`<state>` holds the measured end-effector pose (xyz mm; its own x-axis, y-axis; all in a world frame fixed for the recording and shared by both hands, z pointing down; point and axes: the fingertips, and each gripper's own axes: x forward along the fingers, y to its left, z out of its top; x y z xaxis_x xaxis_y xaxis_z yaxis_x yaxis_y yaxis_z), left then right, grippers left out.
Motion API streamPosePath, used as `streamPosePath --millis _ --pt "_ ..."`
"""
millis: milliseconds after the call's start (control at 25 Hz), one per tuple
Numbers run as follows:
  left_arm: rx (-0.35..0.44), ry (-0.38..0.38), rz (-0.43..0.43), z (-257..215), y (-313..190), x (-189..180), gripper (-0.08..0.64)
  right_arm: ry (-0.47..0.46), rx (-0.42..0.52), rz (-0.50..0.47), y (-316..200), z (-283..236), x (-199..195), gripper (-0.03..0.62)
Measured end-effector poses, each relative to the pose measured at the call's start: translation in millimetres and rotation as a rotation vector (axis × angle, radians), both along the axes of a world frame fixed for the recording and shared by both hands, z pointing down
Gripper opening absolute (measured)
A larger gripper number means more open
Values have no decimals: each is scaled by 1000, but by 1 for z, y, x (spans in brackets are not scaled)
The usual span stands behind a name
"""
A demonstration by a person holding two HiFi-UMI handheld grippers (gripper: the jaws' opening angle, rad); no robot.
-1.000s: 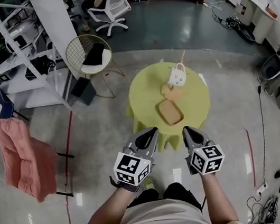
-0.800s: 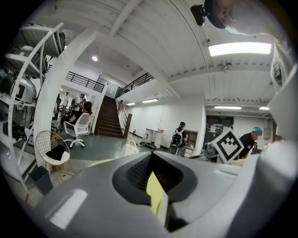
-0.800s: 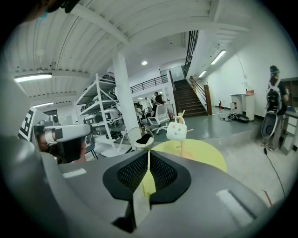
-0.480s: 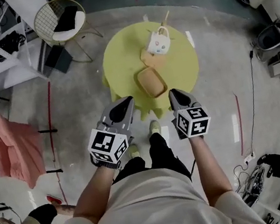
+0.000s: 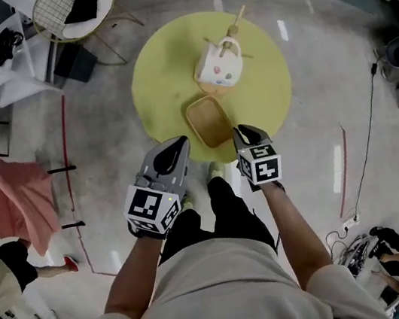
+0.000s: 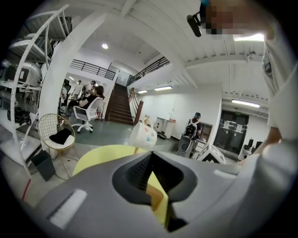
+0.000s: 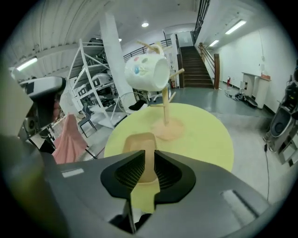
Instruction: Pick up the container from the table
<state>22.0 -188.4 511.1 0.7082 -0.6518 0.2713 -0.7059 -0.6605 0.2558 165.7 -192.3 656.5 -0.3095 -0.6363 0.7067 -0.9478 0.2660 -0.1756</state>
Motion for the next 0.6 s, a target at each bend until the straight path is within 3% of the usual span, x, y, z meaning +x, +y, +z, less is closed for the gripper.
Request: streamPosePath --millis 600 --pt "-109 -50 -56 62 -38 11 6 60 -217 -99 -31 116 -1 69"
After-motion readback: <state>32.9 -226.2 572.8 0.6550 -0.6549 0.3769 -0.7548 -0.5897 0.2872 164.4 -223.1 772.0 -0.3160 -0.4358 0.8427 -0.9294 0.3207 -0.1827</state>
